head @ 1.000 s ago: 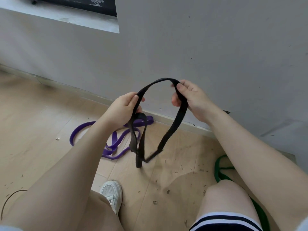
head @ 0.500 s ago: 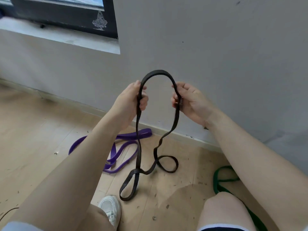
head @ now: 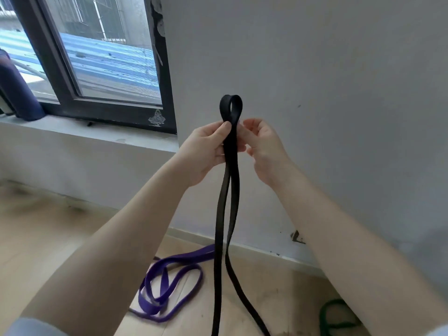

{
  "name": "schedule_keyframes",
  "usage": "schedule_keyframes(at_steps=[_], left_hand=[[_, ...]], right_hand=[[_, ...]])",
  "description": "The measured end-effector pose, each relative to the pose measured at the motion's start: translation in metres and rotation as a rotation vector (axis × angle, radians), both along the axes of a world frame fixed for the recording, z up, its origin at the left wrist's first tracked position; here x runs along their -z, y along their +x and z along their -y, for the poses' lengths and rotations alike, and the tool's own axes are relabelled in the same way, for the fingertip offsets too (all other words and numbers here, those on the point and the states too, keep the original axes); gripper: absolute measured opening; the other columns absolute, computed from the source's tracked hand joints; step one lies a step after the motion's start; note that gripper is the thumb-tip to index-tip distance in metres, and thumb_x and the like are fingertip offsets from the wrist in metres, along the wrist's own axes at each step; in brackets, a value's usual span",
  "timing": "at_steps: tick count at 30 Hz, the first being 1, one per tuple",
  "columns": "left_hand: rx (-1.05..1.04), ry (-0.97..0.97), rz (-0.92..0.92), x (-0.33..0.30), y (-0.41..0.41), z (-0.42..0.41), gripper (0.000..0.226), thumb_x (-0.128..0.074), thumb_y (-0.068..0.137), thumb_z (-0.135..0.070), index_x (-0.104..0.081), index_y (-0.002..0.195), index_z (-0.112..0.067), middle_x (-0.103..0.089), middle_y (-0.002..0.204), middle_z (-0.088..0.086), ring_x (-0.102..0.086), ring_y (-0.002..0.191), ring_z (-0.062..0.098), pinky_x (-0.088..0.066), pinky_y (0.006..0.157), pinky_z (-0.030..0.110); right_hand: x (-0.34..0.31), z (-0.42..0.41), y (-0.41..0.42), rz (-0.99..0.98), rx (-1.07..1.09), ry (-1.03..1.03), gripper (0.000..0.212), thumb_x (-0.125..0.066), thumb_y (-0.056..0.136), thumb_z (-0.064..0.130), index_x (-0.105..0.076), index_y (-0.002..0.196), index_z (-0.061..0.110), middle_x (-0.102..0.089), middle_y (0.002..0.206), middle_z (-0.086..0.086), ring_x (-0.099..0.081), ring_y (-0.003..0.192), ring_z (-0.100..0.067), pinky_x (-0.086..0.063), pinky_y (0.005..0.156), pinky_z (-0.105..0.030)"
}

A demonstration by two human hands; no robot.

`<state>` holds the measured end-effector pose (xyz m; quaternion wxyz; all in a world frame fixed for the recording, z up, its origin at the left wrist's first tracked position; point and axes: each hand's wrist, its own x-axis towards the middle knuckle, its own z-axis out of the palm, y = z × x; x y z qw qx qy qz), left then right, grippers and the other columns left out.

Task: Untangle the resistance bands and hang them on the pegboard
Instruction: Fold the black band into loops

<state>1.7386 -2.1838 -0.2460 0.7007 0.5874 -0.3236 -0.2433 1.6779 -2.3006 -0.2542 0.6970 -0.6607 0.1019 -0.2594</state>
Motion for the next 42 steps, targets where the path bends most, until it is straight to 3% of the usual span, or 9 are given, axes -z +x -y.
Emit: schedule_keyframes(at_steps=[5,11,16,21,26,28,33,38,42], left_hand=[[-0.098,-0.15,0.063,-0.041,-0.01,0.006,0.016,-0.045,0.098,-0.017,-0.056,0.087,-0.013,-0.067,0.076,0.0,-0.068,0.072,0.02,-0.055,0.071,0.037],[-0.252,-0.362,0.021,-0.085,-0.01,0.013,0.009,-0.046,0.098,-0.019,-0.051,0.092,-0.015,-0.07,0.092,0.004,-0.07,0.077,0.02,-0.056,0.067,0.028],[-0.256,-0.19,-0.235,-0.041,0.009,0.007,0.045,-0.041,0.095,-0.049,-0.057,0.106,-0.009,-0.069,0.098,0.008,-0.067,0.09,0.017,-0.051,0.086,0.032],[0.284,0.066,-0.477,0.092,-0.027,-0.024,0.104,-0.017,0.065,-0.087,-0.058,0.11,-0.002,-0.066,0.097,0.014,-0.066,0.088,0.025,-0.045,0.094,0.039],[0.279,0.296,-0.137,0.163,-0.06,-0.055,0.023,-0.042,0.097,-0.02,-0.061,0.106,-0.008,-0.07,0.091,0.006,-0.065,0.095,0.023,-0.045,0.098,0.047],[0.194,0.332,-0.076,0.165,-0.062,-0.058,0.02,-0.041,0.098,-0.01,-0.059,0.107,-0.009,-0.066,0.086,0.004,-0.065,0.09,0.021,-0.049,0.093,0.042],[-0.042,0.385,-0.094,0.15,-0.044,-0.041,0.018,-0.045,0.098,-0.016,-0.063,0.098,-0.018,-0.07,0.089,0.004,-0.069,0.086,0.02,-0.054,0.088,0.039],[-0.14,0.364,-0.316,0.146,-0.026,-0.017,0.027,-0.041,0.1,-0.012,-0.052,0.119,0.004,-0.066,0.094,0.011,-0.067,0.087,0.021,-0.056,0.08,0.033],[-0.267,0.17,-0.661,0.148,-0.008,-0.013,0.033,-0.039,0.1,-0.013,-0.041,0.126,0.007,-0.063,0.106,0.014,-0.065,0.088,0.021,-0.055,0.066,0.026]], right_hand=[[0.002,-0.004,-0.014,0.027,-0.211,0.008,0.05,-0.041,0.088,0.058,-0.055,0.11,0.015,-0.067,0.096,0.0,-0.062,0.09,-0.016,-0.047,0.086,-0.033],[0.055,-0.01,-0.027,-0.086,-0.106,-0.253,0.006,-0.057,0.092,0.013,-0.054,0.095,0.017,-0.065,0.07,-0.002,-0.066,0.067,-0.019,-0.054,0.078,-0.039],[0.045,-0.022,-0.039,-0.006,-0.364,0.263,0.01,-0.034,0.102,0.017,-0.04,0.095,0.014,-0.042,0.06,0.002,-0.034,0.041,-0.009,-0.035,0.044,-0.021],[0.045,-0.03,-0.033,0.008,-0.367,0.655,0.022,-0.033,0.102,0.023,-0.041,0.085,0.011,-0.041,0.061,0.0,-0.031,0.038,-0.005,-0.031,0.039,-0.016],[0.081,-0.019,-0.017,-0.163,-0.183,0.847,0.027,-0.037,0.102,0.022,-0.043,0.078,0.009,-0.042,0.066,-0.002,-0.038,0.035,-0.007,-0.036,0.038,-0.015],[0.101,-0.011,-0.011,-0.165,-0.09,0.903,0.033,-0.037,0.101,0.03,-0.044,0.077,0.009,-0.051,0.068,-0.007,-0.053,0.043,-0.013,-0.047,0.046,-0.02],[0.165,-0.01,-0.032,-0.574,-0.233,0.479,0.091,-0.011,0.084,0.076,-0.054,0.118,0.003,-0.068,0.104,-0.018,-0.062,0.105,-0.03,-0.041,0.093,-0.04],[0.199,-0.042,-0.064,-0.5,-0.238,0.008,0.032,-0.04,0.1,0.029,-0.054,0.122,0.01,-0.064,0.114,-0.008,-0.062,0.1,-0.015,-0.048,0.077,-0.015],[0.214,-0.052,-0.063,-0.633,-0.208,-0.285,0.036,-0.058,0.091,0.019,-0.049,0.125,0.015,-0.058,0.116,0.002,-0.056,0.107,-0.013,-0.045,0.077,-0.016]])
